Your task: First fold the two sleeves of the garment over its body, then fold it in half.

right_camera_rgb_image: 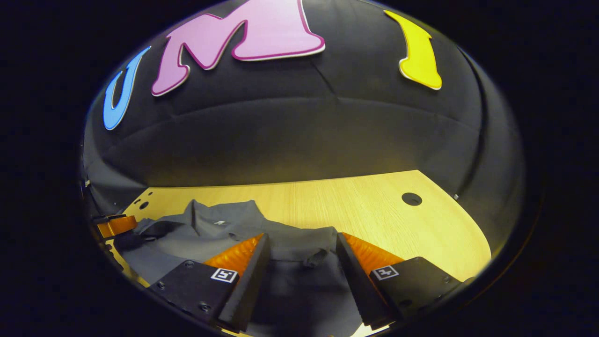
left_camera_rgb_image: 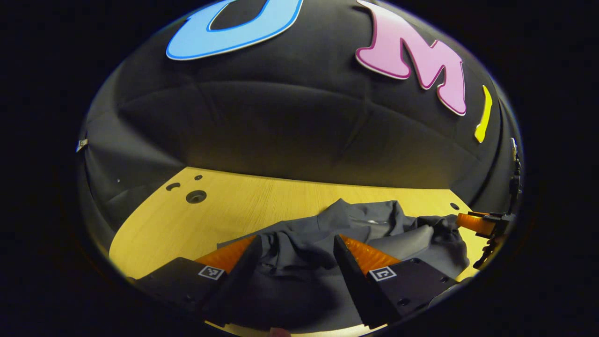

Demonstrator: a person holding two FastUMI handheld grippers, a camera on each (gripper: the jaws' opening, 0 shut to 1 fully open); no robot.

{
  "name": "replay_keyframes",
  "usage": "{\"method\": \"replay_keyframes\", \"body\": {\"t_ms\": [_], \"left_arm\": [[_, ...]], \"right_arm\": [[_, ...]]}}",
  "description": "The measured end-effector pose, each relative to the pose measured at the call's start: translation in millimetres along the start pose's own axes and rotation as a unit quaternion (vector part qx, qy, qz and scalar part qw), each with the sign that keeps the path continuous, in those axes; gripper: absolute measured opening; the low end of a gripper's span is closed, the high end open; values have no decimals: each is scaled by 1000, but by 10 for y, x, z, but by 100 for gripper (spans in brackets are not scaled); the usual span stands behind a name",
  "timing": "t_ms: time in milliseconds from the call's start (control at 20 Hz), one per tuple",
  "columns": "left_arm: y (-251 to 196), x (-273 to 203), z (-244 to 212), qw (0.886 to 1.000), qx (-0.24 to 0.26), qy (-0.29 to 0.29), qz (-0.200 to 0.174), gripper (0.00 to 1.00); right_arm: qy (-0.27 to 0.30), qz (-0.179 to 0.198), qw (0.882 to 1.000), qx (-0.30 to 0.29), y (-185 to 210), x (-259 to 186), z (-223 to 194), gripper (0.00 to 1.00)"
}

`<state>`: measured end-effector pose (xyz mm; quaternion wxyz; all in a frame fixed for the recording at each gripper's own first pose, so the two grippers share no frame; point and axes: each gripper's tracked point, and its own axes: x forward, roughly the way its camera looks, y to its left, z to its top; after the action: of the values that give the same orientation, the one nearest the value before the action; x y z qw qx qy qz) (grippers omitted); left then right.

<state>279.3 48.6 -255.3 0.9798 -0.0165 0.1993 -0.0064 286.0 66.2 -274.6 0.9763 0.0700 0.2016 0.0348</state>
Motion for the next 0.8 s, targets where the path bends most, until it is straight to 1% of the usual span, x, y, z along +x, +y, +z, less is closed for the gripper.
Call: {"method": "replay_keyframes", "body": {"t_ms": [150, 400, 550, 700, 800], "left_arm": [[-56, -274, 133, 1000, 0, -11, -6, 96], [-127, -844, 326, 999, -12, -35, -23, 96], [-239, -1232, 375, 998, -8, -46, -44, 96], [-316, -1626, 415, 997, -6, -56, -58, 96], [-340, -1842, 385, 997, -3, -55, -61, 96]], "right_arm": [[-19, 18, 1000, 7, 163, -283, 164, 88], [-37, 31, 999, -6, 333, -868, 322, 88], [-48, 40, 998, -11, 450, -1243, 444, 88], [-52, 52, 997, -20, 579, -1576, 477, 88], [-49, 60, 997, -26, 664, -1765, 448, 88]]}}
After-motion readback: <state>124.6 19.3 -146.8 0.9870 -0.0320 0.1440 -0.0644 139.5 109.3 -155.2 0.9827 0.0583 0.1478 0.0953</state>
